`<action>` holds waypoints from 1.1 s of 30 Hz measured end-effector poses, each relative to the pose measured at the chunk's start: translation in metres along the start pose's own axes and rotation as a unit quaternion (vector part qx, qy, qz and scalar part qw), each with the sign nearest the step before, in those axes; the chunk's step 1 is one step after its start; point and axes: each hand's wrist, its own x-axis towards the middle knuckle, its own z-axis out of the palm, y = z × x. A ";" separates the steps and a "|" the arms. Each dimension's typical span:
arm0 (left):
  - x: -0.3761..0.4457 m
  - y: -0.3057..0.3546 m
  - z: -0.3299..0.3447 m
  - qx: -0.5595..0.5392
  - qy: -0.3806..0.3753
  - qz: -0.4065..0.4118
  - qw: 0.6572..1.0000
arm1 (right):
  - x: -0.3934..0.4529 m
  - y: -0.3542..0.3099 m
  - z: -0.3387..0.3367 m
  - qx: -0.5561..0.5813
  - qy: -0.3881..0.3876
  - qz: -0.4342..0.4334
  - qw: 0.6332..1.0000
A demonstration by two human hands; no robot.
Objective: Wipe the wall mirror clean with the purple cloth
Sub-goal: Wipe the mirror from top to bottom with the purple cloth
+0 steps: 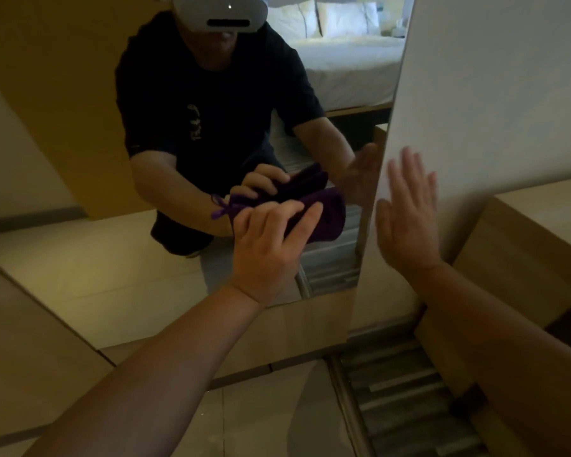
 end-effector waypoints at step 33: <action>-0.016 -0.004 -0.079 -0.173 -0.594 -0.084 0.781 | 0.021 -0.020 -0.057 -0.032 -0.331 0.160 0.930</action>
